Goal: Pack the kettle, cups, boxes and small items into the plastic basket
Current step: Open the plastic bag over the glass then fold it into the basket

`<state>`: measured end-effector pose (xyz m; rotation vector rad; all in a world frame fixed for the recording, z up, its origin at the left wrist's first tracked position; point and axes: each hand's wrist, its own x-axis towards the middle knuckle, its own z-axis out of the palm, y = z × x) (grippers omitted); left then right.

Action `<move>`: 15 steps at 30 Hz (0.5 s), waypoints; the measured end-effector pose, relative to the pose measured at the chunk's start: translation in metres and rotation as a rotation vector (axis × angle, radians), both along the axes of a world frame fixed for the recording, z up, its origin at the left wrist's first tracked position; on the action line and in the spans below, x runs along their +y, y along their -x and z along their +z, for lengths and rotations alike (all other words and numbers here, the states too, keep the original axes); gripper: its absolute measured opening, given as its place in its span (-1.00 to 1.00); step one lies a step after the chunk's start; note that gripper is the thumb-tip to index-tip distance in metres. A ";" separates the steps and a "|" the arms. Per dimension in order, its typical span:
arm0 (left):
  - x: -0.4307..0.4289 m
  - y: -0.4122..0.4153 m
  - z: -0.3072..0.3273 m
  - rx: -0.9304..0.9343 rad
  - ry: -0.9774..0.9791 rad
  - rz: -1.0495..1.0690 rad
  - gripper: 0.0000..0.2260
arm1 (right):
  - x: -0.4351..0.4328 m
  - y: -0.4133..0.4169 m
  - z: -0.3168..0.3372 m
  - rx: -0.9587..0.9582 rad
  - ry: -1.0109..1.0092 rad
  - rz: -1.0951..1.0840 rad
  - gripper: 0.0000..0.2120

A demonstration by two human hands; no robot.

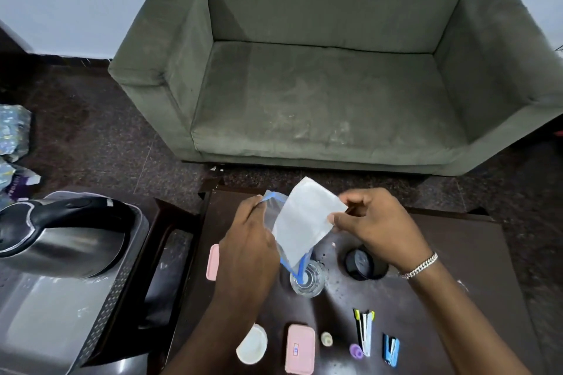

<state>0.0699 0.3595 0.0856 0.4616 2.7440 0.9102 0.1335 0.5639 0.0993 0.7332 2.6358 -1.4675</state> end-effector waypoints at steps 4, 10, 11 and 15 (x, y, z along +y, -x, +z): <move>0.009 -0.008 0.000 -0.033 0.007 -0.027 -0.52 | 0.011 -0.007 -0.002 -0.030 -0.044 0.009 -0.93; 0.017 -0.013 0.001 -0.056 0.014 -0.045 -0.53 | 0.028 -0.029 -0.006 0.065 0.352 -0.236 -0.89; 0.018 -0.014 0.000 -0.054 0.017 -0.053 -0.53 | 0.031 -0.034 -0.006 0.097 0.420 -0.272 -0.89; 0.022 -0.018 -0.004 -0.051 0.005 -0.081 -0.54 | 0.042 -0.051 -0.007 0.207 0.552 -0.341 -0.83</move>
